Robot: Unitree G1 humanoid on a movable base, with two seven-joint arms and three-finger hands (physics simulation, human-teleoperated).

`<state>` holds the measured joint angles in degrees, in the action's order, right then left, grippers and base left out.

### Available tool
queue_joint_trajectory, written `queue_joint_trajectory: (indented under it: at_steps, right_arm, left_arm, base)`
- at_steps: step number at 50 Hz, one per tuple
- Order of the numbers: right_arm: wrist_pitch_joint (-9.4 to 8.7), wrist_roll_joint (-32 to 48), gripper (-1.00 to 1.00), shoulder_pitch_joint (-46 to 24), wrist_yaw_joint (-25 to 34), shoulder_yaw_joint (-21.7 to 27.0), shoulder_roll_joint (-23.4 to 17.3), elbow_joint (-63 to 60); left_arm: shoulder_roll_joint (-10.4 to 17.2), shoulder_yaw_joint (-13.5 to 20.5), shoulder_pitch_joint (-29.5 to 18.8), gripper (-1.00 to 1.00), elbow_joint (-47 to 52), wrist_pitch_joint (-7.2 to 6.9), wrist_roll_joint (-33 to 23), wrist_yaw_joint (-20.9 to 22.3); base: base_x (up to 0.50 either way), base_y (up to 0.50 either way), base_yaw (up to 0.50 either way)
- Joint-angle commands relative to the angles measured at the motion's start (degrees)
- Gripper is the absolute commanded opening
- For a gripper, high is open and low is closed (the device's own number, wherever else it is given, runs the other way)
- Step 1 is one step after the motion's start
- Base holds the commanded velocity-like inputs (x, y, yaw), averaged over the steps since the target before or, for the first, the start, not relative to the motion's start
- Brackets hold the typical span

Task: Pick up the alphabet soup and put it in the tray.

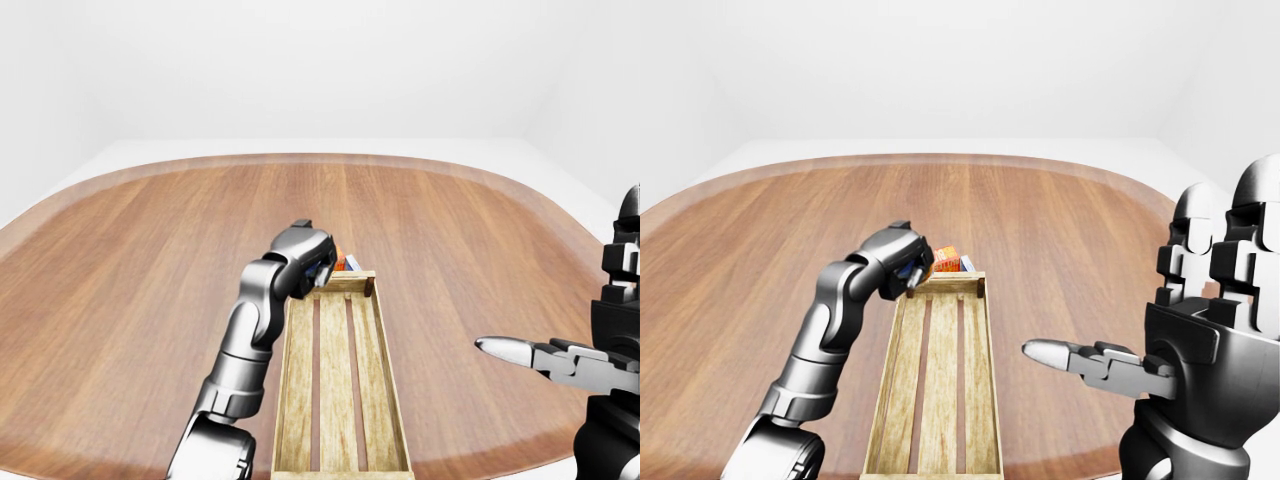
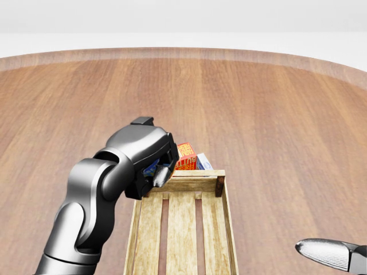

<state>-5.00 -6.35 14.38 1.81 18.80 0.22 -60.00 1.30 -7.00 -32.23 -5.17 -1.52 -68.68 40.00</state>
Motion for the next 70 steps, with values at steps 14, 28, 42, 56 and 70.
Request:
queue_joint_trajectory:
  at_steps: [14,28,42,56,70]
  right_arm:
    - [0.0,-2.0,0.98,1.1,-2.4,-0.6,-1.9,0.0]
    - [0.0,-1.6,0.98,0.7,-1.7,-0.1,-1.4,0.0]
    - [0.0,-0.9,0.98,0.5,-1.1,-0.2,-0.9,0.0]
    - [0.0,-1.4,0.98,0.7,-1.3,-0.1,-1.2,0.0]
    - [0.0,-1.9,0.98,0.9,-1.9,-0.4,-1.7,0.0]
  left_arm:
    - [-5.0,-5.0,4.2,-1.0,-13.9,4.7,-7.5,-4.8]
    - [-6.3,-5.6,4.1,-1.0,-20.7,5.46,-7.2,-8.6]
    - [-7.2,-6.7,4.1,-1.0,-32.3,6.52,-6.2,-15.5]
    - [-8.3,-6.8,0.4,-1.0,-43.8,6.52,-6.1,-20.9]
    - [-8.7,-6.1,-6.5,-1.0,-59.4,6.52,-4.9,-27.8]
  base:
    - [0.0,0.0,0.0]
    - [0.0,0.0,0.0]
    - [0.0,0.0,0.0]
    - [0.0,0.0,0.0]
    - [0.0,0.0,0.0]
